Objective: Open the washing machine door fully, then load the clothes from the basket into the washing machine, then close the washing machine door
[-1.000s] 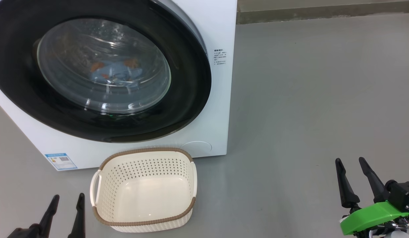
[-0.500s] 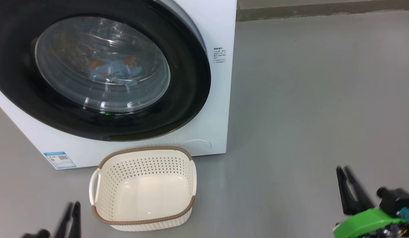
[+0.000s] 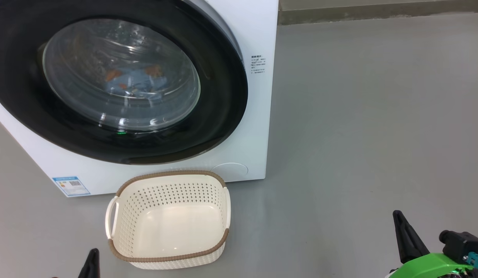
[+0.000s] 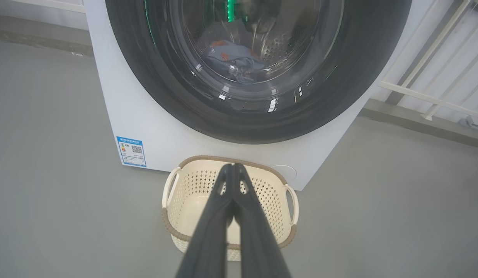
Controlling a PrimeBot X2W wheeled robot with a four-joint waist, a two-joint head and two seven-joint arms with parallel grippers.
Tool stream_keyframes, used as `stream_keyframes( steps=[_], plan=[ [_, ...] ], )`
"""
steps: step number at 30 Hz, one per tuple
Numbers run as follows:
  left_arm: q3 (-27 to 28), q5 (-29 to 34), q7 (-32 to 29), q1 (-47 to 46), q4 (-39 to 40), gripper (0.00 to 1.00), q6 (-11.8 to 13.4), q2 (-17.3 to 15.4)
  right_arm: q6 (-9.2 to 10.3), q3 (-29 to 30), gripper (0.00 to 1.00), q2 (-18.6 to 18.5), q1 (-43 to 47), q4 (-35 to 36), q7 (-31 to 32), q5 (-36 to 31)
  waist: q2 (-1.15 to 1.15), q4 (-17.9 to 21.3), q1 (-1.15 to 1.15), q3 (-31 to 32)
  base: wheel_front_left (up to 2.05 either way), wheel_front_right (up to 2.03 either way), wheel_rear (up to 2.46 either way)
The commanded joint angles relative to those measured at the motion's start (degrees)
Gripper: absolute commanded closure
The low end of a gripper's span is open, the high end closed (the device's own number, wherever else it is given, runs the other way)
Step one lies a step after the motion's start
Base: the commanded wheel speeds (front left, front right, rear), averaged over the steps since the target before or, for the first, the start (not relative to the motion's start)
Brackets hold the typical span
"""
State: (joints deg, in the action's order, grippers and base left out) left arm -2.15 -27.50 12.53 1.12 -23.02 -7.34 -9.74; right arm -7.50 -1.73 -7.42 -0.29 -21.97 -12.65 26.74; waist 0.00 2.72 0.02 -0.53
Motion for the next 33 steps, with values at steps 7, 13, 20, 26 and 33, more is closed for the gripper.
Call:
stream_keyframes(
  steps=[7, 13, 20, 26, 33],
  plan=[
    [1.3, -4.9, -1.3, -1.9, 2.0, 1.0, 0.0, -0.3, 0.0, 0.9, 1.0, -0.3, -1.9, 2.0, 1.3, 5.3, 0.0, -0.2, -0.01, 0.0, 0.0, 0.0, 0.0],
    [1.7, -8.3, -2.3, -2.2, 2.4, 1.0, 0.0, 0.1, 0.0, 1.3, 1.0, 0.0, -2.1, 2.3, 2.3, 8.7, 0.0, -0.3, -0.01, 0.0, 0.0, 0.0, 0.0],
    [2.2, -12.3, -3.4, -2.6, 2.9, 1.0, 0.0, 0.6, 0.0, 1.8, 1.0, 0.3, -2.4, 2.7, 3.5, 12.7, 0.0, -0.5, -0.01, 0.1, 0.0, 0.0, 0.0],
    [2.6, -15.7, -4.5, -2.9, 3.3, 1.0, -0.1, 1.0, 0.0, 2.2, 1.0, 0.6, -2.6, 3.1, 4.5, 16.1, 0.0, -0.6, -0.01, 0.1, 0.0, 0.0, 0.0],
    [3.1, -19.6, -5.6, -3.2, 3.8, 1.0, -0.1, 1.4, 0.0, 2.7, 1.0, 0.9, -2.9, 3.4, 5.7, 20.1, 0.0, -0.8, -0.01, 0.1, 0.0, 0.0, 0.0]
  ],
)
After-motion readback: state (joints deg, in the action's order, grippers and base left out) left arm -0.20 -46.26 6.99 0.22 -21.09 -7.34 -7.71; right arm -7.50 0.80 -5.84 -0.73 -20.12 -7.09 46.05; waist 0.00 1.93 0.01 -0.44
